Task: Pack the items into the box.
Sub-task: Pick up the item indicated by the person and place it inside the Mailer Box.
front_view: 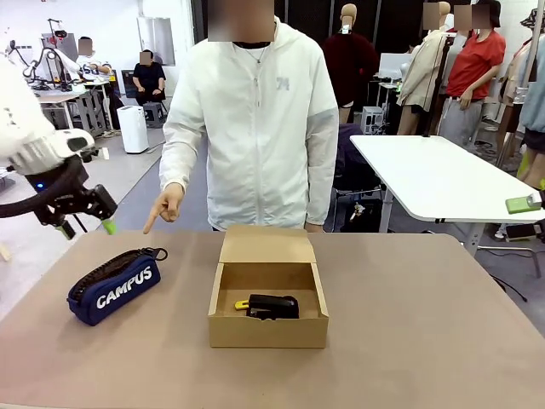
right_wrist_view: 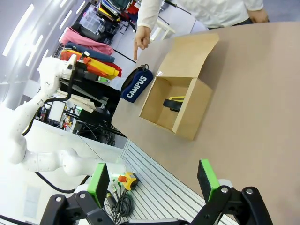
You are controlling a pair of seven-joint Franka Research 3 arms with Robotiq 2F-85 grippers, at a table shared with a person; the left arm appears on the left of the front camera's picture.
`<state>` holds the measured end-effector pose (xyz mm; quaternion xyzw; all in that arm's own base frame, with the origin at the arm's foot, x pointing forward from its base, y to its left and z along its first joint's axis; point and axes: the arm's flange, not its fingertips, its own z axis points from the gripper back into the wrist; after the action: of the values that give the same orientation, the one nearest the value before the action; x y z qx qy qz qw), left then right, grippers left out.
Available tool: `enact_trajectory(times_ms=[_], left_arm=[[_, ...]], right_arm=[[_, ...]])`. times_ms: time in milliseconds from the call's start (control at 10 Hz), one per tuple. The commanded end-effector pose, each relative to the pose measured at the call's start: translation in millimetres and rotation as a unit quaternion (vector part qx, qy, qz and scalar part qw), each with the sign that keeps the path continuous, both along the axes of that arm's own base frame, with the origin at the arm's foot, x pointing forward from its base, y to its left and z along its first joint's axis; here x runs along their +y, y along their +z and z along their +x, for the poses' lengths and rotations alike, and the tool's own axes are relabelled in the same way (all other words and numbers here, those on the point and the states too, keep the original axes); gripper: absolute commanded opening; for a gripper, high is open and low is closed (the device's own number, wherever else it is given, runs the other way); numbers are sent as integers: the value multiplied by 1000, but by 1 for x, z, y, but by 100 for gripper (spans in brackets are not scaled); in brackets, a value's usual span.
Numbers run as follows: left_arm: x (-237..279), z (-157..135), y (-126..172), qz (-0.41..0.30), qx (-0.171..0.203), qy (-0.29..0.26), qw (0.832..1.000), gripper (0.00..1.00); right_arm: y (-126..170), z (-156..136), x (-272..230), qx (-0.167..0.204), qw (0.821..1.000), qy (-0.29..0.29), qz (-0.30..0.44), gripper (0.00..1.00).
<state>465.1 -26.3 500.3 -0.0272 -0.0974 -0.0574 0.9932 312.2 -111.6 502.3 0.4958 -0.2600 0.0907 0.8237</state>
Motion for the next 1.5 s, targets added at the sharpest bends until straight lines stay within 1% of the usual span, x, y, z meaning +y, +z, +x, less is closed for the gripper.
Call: enact_trajectory(times_ms=[0,100,400,500,600,700,800,900,1100,1200,1300,1400], left_arm=[[-8,5,4,130,-37,12,991,100],[0,0,0,0,0,0,1000,100],[0,0,0,0,0,0,1000,100],[-5,2,-1,29,-6,3,1000,100],[-4,21,-21,43,5,-2,999,100],[-6,31,-38,51,12,-33,998,100],[-5,37,-48,51,0,-43,998,100],[-3,40,-54,42,4,-27,999,100],[-5,51,-71,43,19,-19,999,100],[-6,54,-75,43,22,-28,998,100],[-7,59,-77,44,-2,-72,996,100],[-9,60,-81,29,-32,-194,980,100]], right_arm=[[0,-1,-3,-3,1000,7,-7,100],[0,-1,-3,-3,1000,7,-7,100],[0,-1,-3,-3,1000,7,-7,100],[0,-1,-3,-3,1000,7,-7,100],[0,-1,-3,-3,1000,7,-7,100],[0,-1,-3,-3,1000,7,-7,100],[0,-1,-3,-3,1000,7,-7,100],[0,-1,-3,-3,1000,7,-7,100],[0,-1,-3,-3,1000,7,-7,100],[0,-1,-3,-3,1000,7,-7,100],[0,-1,-3,-3,1000,7,-7,100],[0,-1,-3,-3,1000,7,-7,100]])
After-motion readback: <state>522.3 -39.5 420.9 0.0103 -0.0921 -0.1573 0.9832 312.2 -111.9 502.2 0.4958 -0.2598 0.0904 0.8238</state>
